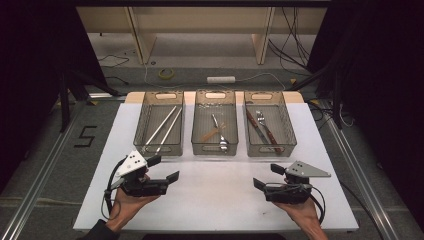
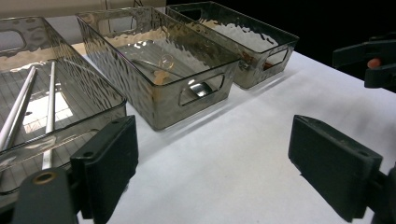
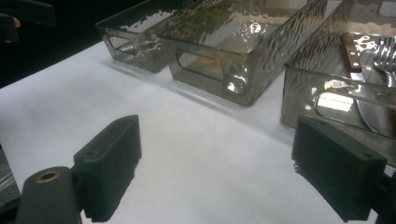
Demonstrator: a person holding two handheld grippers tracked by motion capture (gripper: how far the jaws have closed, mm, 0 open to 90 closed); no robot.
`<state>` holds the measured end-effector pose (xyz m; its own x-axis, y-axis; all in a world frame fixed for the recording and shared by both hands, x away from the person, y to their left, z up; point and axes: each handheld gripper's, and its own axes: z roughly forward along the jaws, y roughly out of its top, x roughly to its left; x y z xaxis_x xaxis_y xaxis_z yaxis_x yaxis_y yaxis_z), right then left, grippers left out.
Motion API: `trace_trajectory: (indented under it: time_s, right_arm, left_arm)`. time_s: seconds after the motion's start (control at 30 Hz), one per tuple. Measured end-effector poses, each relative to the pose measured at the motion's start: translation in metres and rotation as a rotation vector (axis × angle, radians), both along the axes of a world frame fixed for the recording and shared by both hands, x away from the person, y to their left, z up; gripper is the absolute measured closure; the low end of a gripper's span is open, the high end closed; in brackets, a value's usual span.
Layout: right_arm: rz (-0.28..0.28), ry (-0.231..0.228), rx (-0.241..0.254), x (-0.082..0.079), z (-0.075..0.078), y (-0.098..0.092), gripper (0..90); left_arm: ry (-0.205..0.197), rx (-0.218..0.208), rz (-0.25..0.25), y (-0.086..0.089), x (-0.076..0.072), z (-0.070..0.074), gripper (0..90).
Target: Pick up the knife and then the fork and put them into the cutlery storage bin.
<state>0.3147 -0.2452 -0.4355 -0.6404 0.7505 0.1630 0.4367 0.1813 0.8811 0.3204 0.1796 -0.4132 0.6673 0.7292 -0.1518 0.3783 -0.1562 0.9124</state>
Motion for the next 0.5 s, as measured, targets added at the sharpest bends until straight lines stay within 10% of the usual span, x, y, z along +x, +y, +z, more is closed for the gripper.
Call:
trace_trajectory:
  time_s: [0.5]
  right_arm:
    - [-0.018, -0.009, -0.006, -0.0015, 0.0010, -0.0024, 17.1]
  left_arm:
    - [-0.002, 0.009, -0.007, -0.0005, 0.0002, -0.0003, 15.7]
